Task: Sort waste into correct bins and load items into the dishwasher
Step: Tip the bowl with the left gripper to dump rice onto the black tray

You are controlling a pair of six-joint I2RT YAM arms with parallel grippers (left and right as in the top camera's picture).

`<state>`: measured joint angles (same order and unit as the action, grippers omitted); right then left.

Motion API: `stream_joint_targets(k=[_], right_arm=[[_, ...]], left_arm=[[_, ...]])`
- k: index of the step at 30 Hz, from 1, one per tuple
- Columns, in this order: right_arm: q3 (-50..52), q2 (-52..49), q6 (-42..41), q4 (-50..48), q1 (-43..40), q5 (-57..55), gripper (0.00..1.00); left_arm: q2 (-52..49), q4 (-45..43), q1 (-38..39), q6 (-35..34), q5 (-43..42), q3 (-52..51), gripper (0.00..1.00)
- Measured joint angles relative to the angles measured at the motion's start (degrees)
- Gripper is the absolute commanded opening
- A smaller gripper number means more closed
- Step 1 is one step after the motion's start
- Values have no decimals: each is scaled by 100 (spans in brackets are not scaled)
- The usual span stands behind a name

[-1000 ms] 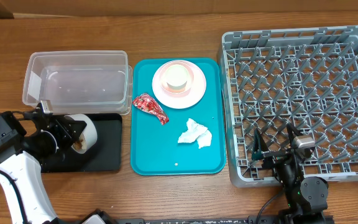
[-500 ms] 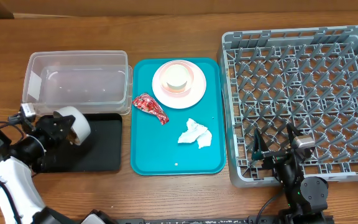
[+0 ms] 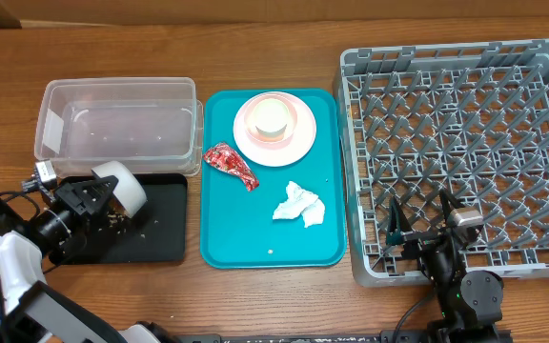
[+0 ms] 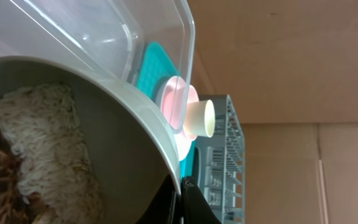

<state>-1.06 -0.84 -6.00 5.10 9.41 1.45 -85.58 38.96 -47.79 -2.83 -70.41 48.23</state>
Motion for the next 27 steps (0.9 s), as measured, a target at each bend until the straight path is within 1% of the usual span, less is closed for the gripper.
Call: stream_joint_targets(k=[5,8,13,18,23,27], right_arm=[[0,0,0,4,0,0,100],[2,0,2,0,0,0,100],[2,0,2,2,0,0,100],[0,0,0,9,0,0,100],[0,0,0,2,0,0,100],[2,0,2,-2,0,0,100]], left_arm=[[-310,7,0,7,-144,0,4],[-444,46,0,42,-369,0,4],[-474,79,0,133,-863,0,4],[-474,114,-28,155,-1078,0,4],[-474,177,-413,155,-1178,0,4],[-474,564,-732,269,-1272,0,4]])
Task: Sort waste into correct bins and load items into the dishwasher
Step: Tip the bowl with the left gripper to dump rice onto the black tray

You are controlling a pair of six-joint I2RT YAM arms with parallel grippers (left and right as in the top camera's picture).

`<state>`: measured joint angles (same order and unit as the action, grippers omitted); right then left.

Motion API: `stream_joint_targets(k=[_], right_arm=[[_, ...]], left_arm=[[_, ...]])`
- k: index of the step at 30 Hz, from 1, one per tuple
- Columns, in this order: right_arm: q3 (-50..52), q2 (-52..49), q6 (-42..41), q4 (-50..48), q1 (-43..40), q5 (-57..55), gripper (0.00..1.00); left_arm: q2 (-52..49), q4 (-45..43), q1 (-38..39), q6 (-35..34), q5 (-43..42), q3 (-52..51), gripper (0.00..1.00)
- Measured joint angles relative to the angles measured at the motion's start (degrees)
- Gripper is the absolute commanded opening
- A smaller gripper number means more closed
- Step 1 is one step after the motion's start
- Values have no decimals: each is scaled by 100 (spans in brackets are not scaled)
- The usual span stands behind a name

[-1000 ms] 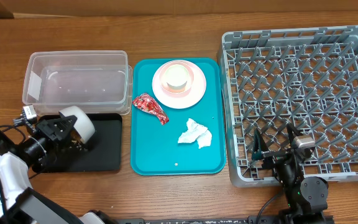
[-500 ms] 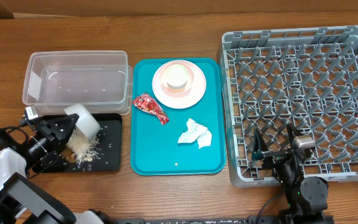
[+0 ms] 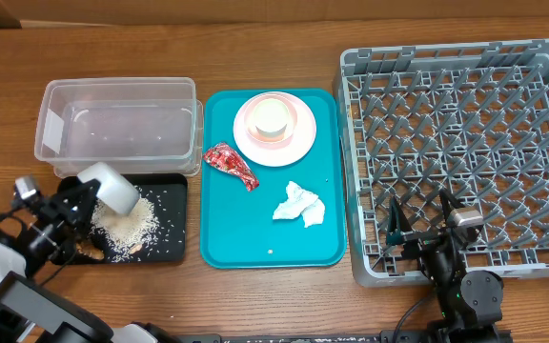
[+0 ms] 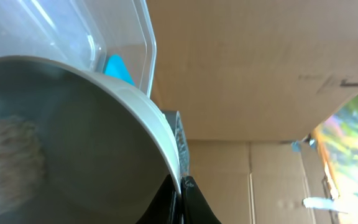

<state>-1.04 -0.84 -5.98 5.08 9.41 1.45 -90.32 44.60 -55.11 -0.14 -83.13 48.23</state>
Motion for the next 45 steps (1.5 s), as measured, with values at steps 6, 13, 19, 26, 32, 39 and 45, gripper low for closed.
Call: stream_joint_targets(k=[6,13,19,26,32,39,45], right_arm=[[0,0,0,4,0,0,100],[0,0,0,7,0,0,100],[0,0,-2,7,0,0,100],[-2,0,-2,4,0,0,100],[0,0,-2,7,0,0,100],[-2,0,0,7,0,0,100],[-2,0,-2,7,0,0,100]], left_arm=[[0,310,-50,472,-33,0,4],[0,402,-50,667,-387,0,4],[0,647,-48,793,-481,0,6],[0,988,-48,935,-446,0,4],[26,1746,52,1093,-245,2,4],[824,2411,704,1373,229,138,4],[1816,2221,1655,743,1233,763,4]])
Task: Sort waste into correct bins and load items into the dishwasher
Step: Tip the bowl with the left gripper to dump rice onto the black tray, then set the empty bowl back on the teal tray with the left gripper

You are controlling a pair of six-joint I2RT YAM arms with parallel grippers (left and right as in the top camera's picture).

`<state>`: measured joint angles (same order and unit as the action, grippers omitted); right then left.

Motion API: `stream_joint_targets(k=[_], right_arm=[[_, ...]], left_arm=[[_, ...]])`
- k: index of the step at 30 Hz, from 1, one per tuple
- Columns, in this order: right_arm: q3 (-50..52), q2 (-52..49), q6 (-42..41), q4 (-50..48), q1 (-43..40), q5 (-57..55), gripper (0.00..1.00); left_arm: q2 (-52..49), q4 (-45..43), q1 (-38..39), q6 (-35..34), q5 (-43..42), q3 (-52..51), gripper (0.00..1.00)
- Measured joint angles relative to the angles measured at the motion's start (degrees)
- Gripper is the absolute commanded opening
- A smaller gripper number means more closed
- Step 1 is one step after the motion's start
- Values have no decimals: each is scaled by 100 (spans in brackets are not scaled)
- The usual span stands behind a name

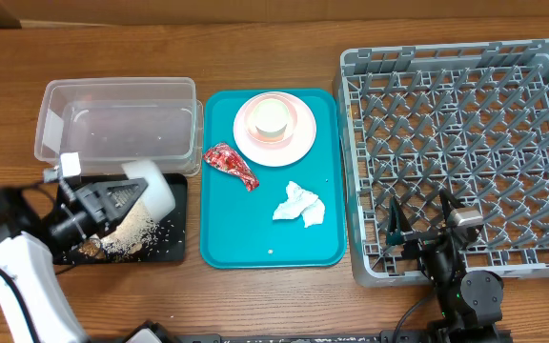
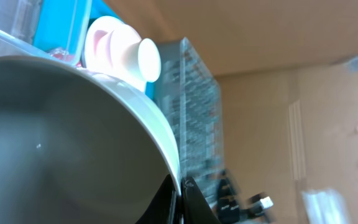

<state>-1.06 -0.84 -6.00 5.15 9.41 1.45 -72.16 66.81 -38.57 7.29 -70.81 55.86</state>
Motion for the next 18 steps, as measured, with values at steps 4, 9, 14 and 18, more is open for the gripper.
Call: stream_joint_targets(k=[4,9,14,18], right_arm=[[2,0,2,0,0,0,100],[0,0,2,-4,0,2,100],[0,0,0,-2,0,-2,100],[0,0,2,-4,0,0,100]], left_arm=[[643,-466,933,-868,1054,302,4],[1292,-1067,2706,-2103,2566,354,4],[1335,-1377,4769,-3080,4129,354,4],[966,-1499,6363,-3705,5331,356,4]])
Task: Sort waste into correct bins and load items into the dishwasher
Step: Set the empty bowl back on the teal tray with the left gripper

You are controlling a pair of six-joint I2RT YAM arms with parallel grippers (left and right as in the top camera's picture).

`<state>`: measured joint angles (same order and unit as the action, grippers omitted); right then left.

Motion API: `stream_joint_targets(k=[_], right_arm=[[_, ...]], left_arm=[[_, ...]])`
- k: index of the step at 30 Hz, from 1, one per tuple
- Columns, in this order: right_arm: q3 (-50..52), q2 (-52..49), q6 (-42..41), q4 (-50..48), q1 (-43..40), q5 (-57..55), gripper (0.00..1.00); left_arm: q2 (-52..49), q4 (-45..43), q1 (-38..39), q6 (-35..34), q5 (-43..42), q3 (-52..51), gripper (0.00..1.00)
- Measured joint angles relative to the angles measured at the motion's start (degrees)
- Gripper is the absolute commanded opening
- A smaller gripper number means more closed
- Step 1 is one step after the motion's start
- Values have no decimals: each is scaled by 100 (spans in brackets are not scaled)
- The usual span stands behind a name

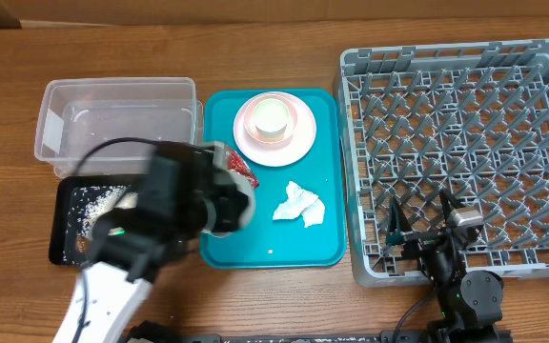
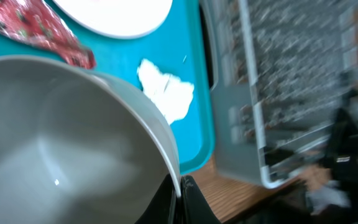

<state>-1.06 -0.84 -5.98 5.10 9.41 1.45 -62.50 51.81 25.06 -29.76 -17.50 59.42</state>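
Observation:
An empty grey-white bowl (image 2: 61, 143) fills the left wrist view, its rim pinched in my left gripper (image 2: 180, 186), which is shut on it. From overhead the bowl (image 1: 240, 206) hangs over the left edge of the teal tray (image 1: 255, 250). On that tray lie a red wrapper (image 2: 36, 28), a crumpled white tissue (image 1: 298, 205) and a pink plate (image 1: 294, 141) carrying a small cup (image 1: 273, 115). The black tray (image 1: 70, 233) at the left holds spilled rice and food scraps. My right gripper (image 1: 417, 225) rests open at the front edge of the grey dish rack (image 1: 465, 95).
A clear plastic bin (image 1: 117, 124) stands behind the black tray, touching the teal tray's left side. The dish rack takes up the right part of the table. My left arm (image 1: 112, 276) reaches up from the front edge across the black tray's right end.
My left gripper has carried the bowl to the right, from above the black tray to the teal tray's left edge. The bowl now faces the tray and rack. The right arm is unmoved.
The bowl was held tipped over the black tray with rice and scraps inside. Then rice lay on the black tray and the bowl looked nearly empty. Later it was empty above the tray, and now it hangs over the teal tray.

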Motion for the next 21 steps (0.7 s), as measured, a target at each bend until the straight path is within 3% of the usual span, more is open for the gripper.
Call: stream_joint_targets(k=[7,14,21], right_arm=[[2,0,-2,4,0,0,100],[0,0,0,2,0,-2,100],[0,0,-2,4,0,0,100]], left_arm=[[-1325,-15,1460,-387,1268,9,4],[-2608,-13,1611,-420,1613,11,4],[-2992,2,1611,-417,1773,11,6]])
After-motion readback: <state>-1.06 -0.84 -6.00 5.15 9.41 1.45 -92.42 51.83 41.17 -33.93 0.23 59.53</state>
